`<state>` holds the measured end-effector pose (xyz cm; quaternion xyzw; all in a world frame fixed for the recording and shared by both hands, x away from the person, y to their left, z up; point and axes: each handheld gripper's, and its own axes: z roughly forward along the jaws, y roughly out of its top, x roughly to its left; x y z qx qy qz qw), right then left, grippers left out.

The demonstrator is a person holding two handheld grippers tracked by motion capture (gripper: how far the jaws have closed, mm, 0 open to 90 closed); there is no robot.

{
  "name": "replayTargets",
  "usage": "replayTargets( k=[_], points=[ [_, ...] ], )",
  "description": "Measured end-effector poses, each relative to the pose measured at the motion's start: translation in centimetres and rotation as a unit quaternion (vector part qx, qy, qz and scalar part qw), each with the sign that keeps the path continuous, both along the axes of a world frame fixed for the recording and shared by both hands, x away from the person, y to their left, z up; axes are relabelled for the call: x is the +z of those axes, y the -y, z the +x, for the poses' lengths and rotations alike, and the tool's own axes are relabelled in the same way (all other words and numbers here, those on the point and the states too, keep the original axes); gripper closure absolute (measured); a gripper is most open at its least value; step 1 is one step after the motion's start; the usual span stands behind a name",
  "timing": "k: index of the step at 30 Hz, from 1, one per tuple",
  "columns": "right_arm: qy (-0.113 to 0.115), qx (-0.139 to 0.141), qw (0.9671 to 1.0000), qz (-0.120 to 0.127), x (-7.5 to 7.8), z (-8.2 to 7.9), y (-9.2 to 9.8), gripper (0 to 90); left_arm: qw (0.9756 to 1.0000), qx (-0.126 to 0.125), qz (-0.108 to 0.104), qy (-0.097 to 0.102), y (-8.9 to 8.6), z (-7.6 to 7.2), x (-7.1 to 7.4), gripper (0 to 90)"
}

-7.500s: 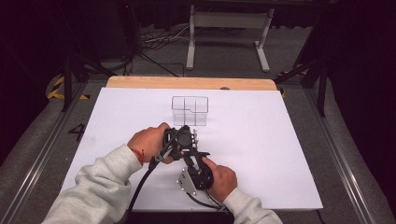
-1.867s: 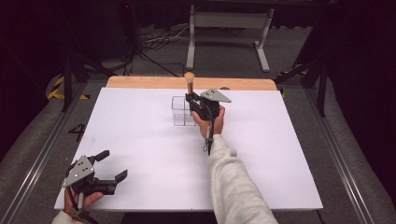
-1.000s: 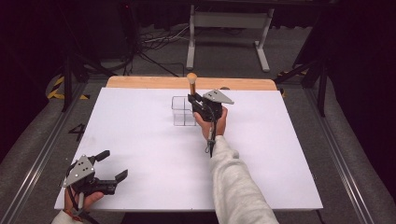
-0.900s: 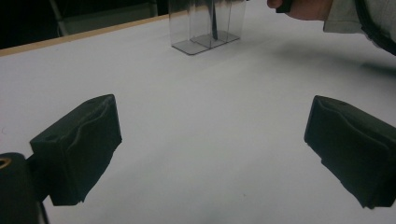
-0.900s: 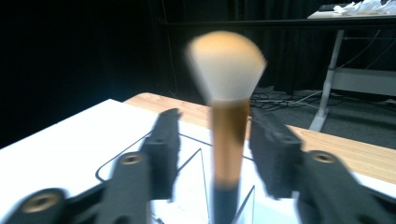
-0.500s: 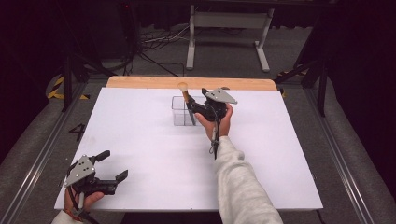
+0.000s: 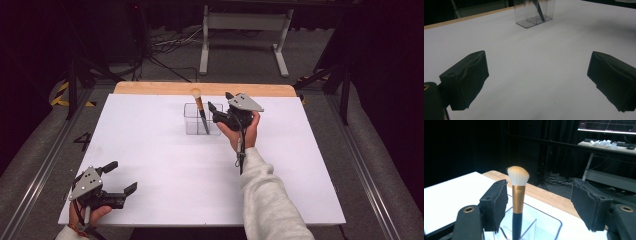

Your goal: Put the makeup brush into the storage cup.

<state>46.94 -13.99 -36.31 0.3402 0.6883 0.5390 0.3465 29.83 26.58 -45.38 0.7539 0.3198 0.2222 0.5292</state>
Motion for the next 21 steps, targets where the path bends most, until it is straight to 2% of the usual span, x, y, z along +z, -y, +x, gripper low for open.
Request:
replayTargets(
  k=[11, 21],
  points=[
    [0.009, 0.000, 0.9996, -0.025, 0.6, -1.2, 0.9, 25.3, 1.0000, 0.000, 0.004, 0.002, 0.1, 0.0, 0.0, 4.2],
    [0.007, -0.009, 0.9992, -0.038, 0.6, -2.1, 1.5, 15.1, 1.0000, -0.001, 0.006, -0.002, 0.1, 0.1, -0.1, 4.2]
  ],
)
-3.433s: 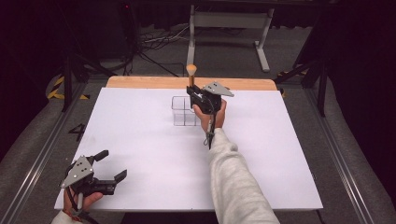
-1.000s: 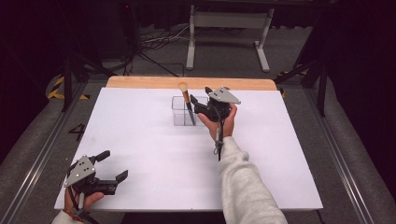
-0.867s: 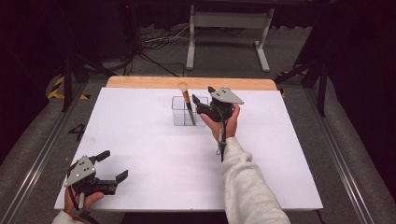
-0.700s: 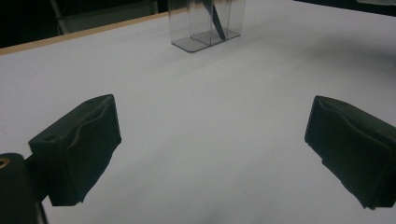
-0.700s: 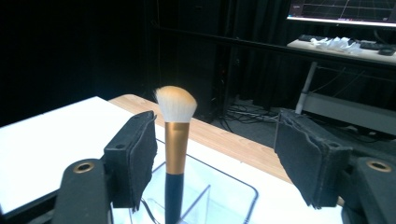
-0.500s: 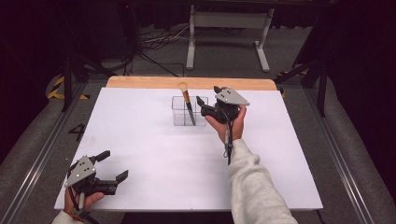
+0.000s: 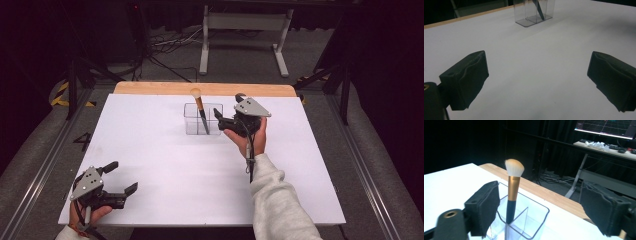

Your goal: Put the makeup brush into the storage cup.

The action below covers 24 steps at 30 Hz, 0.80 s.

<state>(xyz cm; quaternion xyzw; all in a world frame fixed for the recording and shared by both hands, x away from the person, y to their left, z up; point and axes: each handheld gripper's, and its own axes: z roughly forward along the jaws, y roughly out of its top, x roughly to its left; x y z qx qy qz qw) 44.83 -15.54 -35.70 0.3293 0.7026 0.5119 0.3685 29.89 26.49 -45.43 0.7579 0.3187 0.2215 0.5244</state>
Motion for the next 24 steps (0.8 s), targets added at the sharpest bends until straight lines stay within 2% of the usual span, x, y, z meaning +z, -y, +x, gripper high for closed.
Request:
replayTargets(
  k=[24],
  points=[
    [0.015, -0.004, 0.9997, -0.020, -0.4, -2.2, 1.6, 14.0, 1.0000, -0.002, 0.004, 0.001, 0.2, 0.0, -0.1, 4.0]
  ],
)
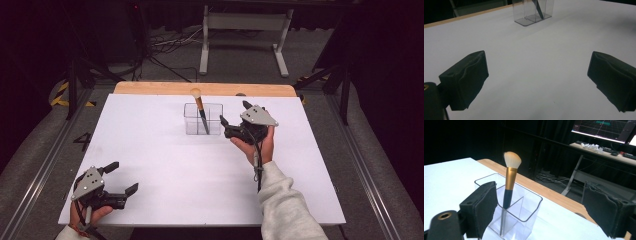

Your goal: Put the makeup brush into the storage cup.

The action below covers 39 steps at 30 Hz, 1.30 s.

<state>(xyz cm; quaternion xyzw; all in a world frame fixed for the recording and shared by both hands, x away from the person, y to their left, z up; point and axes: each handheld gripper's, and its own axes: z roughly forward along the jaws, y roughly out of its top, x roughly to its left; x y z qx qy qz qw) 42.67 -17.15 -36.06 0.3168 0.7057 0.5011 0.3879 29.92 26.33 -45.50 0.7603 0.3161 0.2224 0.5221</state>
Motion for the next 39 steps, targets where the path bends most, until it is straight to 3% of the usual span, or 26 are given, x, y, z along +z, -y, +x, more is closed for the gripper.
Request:
replayTargets(
  k=[39],
  points=[
    [-0.002, -0.008, 0.9996, -0.025, -1.3, -3.1, 3.7, 14.8, 1.0000, -0.002, 0.005, -0.006, 0.3, 0.1, -0.2, 4.0]
  ],
)
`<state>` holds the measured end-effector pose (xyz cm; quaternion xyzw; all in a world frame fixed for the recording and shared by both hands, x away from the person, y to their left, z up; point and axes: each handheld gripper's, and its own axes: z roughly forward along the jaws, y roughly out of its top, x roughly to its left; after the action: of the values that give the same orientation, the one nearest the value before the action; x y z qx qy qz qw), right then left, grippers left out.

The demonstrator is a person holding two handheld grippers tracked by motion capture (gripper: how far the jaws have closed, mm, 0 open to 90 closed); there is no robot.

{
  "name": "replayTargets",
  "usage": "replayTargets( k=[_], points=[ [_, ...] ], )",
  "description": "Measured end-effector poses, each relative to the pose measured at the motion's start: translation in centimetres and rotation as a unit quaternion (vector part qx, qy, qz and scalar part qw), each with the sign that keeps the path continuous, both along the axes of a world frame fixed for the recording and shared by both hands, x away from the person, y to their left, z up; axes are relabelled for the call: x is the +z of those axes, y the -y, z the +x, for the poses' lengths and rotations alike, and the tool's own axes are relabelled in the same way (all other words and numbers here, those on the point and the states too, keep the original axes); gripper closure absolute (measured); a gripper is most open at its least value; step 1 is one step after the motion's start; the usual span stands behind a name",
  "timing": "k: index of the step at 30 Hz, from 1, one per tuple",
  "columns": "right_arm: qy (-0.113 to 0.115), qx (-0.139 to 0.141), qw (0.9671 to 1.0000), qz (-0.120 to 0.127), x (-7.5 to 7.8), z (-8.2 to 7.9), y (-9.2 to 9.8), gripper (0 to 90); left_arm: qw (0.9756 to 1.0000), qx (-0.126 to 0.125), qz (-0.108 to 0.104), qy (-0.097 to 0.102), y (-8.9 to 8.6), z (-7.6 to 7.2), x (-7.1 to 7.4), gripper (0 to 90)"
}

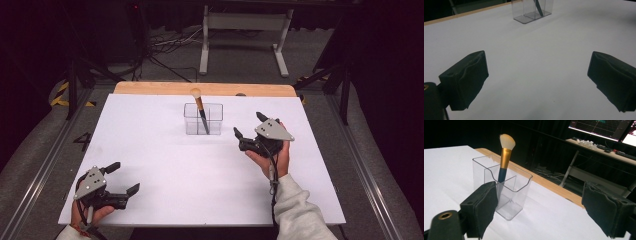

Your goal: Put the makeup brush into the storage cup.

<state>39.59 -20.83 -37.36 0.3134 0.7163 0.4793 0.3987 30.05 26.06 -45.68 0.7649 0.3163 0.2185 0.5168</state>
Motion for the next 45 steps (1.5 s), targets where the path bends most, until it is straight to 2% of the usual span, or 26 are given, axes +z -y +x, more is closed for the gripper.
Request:
replayTargets(
  k=[5, 21, 45],
  points=[
    [0.007, -0.002, 1.0000, 0.003, -0.2, -0.4, 0.5, 15.4, 1.0000, 0.000, -0.001, 0.001, 0.0, 0.1, 0.0, 4.0],
    [-0.007, -0.004, 1.0000, -0.006, -1.2, -1.6, 2.3, 15.3, 1.0000, -0.001, 0.002, 0.003, 0.1, 0.2, 0.0, 4.0],
    [-0.014, -0.009, 0.9995, -0.028, -3.0, -4.0, 4.4, 14.4, 0.9999, -0.011, 0.006, 0.001, 0.7, 0.7, 0.0, 4.0]
  ],
)
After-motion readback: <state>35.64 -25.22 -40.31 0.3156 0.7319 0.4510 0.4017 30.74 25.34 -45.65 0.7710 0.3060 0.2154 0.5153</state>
